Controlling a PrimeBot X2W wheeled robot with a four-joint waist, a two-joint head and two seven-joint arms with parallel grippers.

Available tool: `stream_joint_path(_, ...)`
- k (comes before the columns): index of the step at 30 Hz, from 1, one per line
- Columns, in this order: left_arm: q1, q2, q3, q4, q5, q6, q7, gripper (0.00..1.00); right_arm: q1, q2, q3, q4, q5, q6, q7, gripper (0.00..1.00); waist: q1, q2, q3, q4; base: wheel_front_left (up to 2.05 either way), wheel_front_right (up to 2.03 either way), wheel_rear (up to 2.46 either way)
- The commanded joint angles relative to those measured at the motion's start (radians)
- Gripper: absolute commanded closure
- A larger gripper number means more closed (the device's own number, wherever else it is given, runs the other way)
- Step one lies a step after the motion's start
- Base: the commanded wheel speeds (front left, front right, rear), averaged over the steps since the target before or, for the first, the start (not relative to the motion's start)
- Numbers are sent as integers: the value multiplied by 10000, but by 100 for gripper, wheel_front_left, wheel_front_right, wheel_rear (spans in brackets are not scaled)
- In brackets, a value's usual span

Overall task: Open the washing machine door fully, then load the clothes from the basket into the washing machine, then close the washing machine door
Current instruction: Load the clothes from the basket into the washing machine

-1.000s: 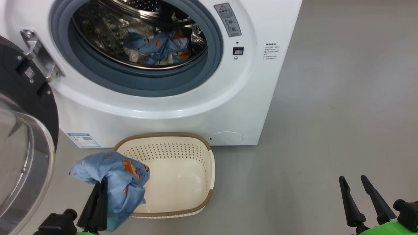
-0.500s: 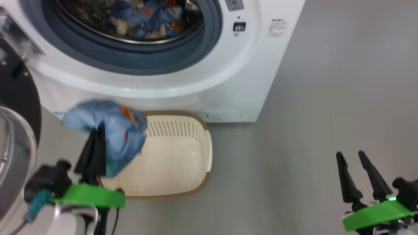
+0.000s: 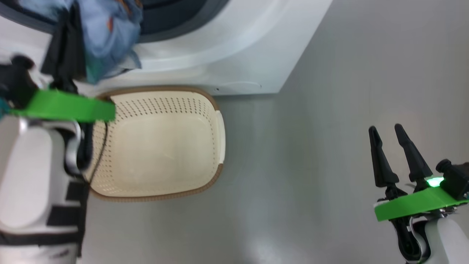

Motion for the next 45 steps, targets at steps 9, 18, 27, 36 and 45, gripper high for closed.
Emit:
stream_joint_path(9,-2867,669,137,2445,-356,-15,-61,100,-507,244,444,-317,130,16,-48,0,0,0,1285,-785,0,0,0)
stream_joint_path(18,-4784,846,-14,5055,-166,-15,-61,100,-754,388,684,-289,157,16,-48,0,0,0,1681,-1041,0,0,0)
stream_joint_path(27,-6093,857,492,4544,633,18,-61,100,-926,429,830,-299,184,16,-48,0,0,0,1945,-1102,0,0,0)
stream_joint_path(36,-5817,565,1175,3377,1293,1,-61,0,-1113,446,951,-293,200,16,-48,0,0,0,2092,-1108,0,0,0)
stream_joint_path(45,-5417,529,1305,4309,1356,-12,-61,0,-1086,389,941,-313,204,16,-48,0,0,0,2026,-1000,0,0,0)
